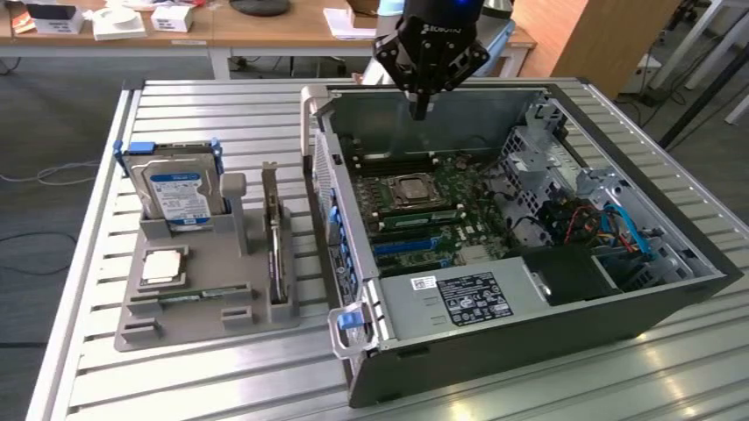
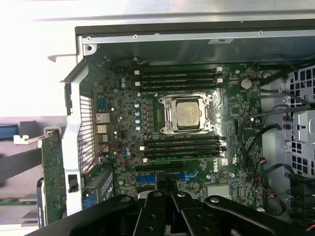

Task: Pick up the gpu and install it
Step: 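Reach for the gpu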

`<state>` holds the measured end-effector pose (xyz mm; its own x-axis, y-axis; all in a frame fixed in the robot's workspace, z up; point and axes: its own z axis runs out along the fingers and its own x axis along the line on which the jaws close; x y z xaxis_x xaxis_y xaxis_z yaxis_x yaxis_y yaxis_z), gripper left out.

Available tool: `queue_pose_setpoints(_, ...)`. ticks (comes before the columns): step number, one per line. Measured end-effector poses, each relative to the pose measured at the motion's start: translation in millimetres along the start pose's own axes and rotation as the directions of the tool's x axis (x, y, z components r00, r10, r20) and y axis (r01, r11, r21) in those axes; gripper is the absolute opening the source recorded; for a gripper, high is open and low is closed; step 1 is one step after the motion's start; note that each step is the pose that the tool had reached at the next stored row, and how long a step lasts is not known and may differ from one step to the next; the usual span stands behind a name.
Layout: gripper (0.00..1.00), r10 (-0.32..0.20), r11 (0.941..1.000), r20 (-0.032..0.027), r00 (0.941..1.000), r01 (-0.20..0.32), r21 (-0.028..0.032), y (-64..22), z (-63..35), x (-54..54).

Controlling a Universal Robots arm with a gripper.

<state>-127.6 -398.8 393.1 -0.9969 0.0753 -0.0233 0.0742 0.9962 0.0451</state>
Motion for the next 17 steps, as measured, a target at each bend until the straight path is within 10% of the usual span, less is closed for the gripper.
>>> queue_pose_setpoints(17,0.11,0.000,1.0000,0.0000,1.0000,0.000,0.0000,-3.0,1.1,38.8)
